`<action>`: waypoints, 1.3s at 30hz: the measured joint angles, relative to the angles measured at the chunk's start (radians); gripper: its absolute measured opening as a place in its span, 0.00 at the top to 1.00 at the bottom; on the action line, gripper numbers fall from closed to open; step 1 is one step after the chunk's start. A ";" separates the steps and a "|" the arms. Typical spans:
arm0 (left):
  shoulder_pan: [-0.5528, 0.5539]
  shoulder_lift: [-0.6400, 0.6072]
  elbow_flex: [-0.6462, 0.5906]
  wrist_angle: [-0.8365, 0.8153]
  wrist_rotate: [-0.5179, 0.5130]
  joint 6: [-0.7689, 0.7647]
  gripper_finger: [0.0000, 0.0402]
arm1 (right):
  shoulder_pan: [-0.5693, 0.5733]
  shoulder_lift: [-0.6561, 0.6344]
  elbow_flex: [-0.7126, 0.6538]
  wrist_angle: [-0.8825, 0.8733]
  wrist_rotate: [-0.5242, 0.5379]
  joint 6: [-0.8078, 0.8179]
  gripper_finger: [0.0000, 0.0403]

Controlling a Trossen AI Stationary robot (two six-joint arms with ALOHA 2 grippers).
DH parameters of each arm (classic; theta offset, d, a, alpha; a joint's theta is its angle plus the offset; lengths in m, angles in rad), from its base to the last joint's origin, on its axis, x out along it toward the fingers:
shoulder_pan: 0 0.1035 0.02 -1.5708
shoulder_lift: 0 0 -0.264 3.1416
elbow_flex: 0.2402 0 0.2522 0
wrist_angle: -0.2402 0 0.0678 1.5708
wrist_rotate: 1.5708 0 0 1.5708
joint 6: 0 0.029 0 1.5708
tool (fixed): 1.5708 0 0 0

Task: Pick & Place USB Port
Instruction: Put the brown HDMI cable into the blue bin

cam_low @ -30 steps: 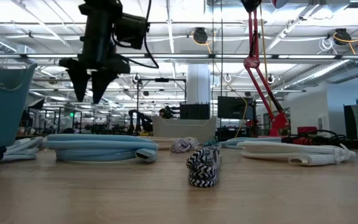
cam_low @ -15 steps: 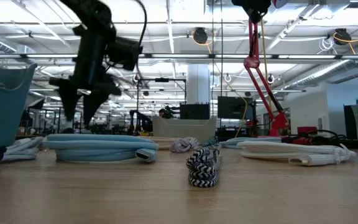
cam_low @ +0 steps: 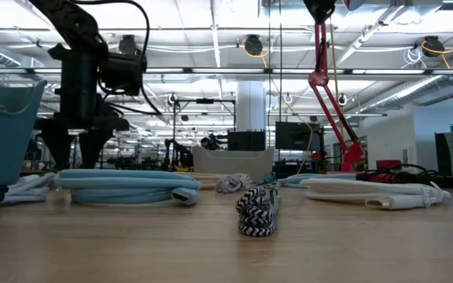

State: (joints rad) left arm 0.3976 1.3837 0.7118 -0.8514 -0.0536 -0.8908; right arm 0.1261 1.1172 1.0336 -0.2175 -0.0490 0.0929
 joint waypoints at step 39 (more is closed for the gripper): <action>0.057 0.006 -0.092 0.173 -0.014 0.013 0.35 | 0.021 0.000 0.000 0.034 0.000 0.019 0.77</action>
State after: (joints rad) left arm 0.4549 1.3895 0.6197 -0.6781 -0.0676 -0.8776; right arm 0.1467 1.1175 1.0340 -0.1837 -0.0490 0.1123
